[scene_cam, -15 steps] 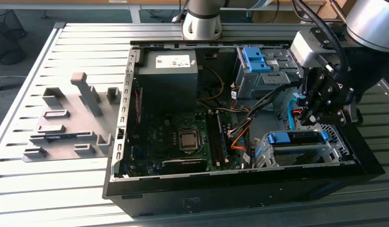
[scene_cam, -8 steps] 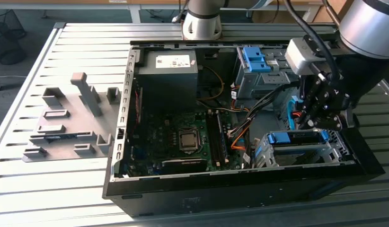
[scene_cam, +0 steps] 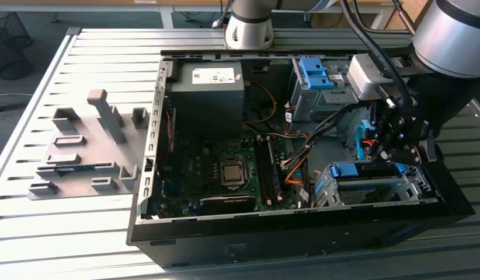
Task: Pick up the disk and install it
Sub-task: 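Insert the first disk wire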
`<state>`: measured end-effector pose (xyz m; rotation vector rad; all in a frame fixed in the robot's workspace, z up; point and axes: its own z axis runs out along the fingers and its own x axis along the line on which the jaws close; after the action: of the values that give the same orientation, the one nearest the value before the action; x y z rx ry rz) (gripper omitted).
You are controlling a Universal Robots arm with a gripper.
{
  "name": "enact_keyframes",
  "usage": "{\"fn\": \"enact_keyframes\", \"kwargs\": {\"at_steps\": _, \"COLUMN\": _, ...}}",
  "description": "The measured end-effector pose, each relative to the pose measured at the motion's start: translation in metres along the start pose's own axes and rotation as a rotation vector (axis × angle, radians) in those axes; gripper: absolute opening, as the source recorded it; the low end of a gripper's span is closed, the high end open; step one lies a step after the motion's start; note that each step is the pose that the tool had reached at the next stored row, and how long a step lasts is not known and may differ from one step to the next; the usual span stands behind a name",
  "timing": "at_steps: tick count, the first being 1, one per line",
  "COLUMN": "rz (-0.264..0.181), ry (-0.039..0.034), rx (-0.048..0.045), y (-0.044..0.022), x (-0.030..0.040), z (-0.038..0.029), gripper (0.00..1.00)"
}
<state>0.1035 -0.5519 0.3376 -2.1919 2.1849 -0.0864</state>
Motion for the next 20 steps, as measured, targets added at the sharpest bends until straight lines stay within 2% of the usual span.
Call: {"fn": "enact_keyframes", "kwargs": {"at_steps": 20, "rz": 0.002, "ry": 0.0005, "rx": 0.0, "y": -0.0001, "x": 0.004, "z": 0.0037, "gripper": 0.16}}
